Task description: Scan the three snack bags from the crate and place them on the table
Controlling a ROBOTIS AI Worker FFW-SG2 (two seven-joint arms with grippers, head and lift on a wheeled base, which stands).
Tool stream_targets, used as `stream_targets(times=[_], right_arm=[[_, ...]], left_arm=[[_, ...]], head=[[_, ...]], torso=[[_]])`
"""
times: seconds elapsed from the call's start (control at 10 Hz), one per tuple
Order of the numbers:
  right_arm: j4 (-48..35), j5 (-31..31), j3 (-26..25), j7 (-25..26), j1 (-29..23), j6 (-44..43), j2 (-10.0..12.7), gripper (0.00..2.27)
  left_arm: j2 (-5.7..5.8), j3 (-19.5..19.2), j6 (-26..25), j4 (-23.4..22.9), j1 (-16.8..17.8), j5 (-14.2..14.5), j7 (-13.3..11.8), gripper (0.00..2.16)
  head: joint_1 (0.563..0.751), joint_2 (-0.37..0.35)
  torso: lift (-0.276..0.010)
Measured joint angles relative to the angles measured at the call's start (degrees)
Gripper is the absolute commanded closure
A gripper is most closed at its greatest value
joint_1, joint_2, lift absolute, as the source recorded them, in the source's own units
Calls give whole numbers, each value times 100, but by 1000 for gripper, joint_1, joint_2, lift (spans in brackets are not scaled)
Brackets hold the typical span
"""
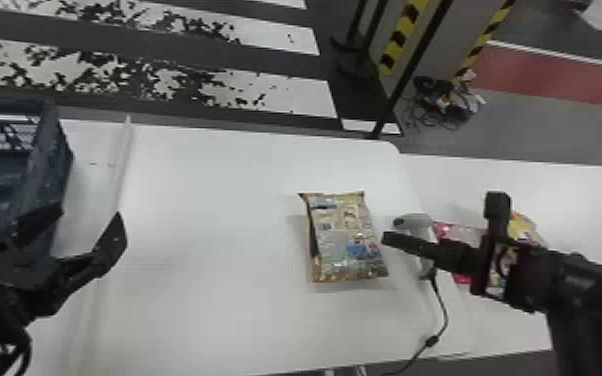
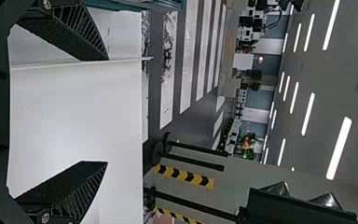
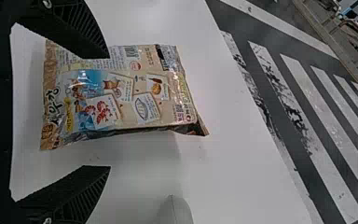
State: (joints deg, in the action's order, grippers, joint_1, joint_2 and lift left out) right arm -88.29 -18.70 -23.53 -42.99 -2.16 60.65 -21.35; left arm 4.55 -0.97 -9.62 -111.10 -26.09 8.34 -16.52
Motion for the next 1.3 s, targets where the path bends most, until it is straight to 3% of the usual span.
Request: stream_targets(times=[0.6, 0.7, 0.8, 0.9, 1.1, 1.3], right_arm=[[1289, 586, 855, -495, 431, -1108, -192, 46], [1361, 698, 973, -612, 447, -1175, -196, 211], [1430, 823, 1089, -706, 469, -1234, -198, 974], [1468, 917, 1162, -937, 482, -1302, -201, 2142], [1456, 992, 1192, -1135, 495, -1248, -212, 2256], [1380, 634, 827, -1498, 454, -992, -255, 2256]], left_arm=[[2, 26, 17, 50, 7, 9, 0, 80], [2, 34, 17, 62, 7, 9, 0, 80], [7, 43, 17, 68, 3, 9, 0, 80], [14, 50, 17, 69, -1, 9, 0, 80], [19, 52, 17, 64, -11, 9, 0, 80], [28, 48, 17, 47, -18, 17, 0, 80]], head=[[695, -240], [695, -237], [695, -231], [695, -225], [695, -216], [695, -220]], torso=[[-62], [-62], [-62], [-62], [-62], [-62]])
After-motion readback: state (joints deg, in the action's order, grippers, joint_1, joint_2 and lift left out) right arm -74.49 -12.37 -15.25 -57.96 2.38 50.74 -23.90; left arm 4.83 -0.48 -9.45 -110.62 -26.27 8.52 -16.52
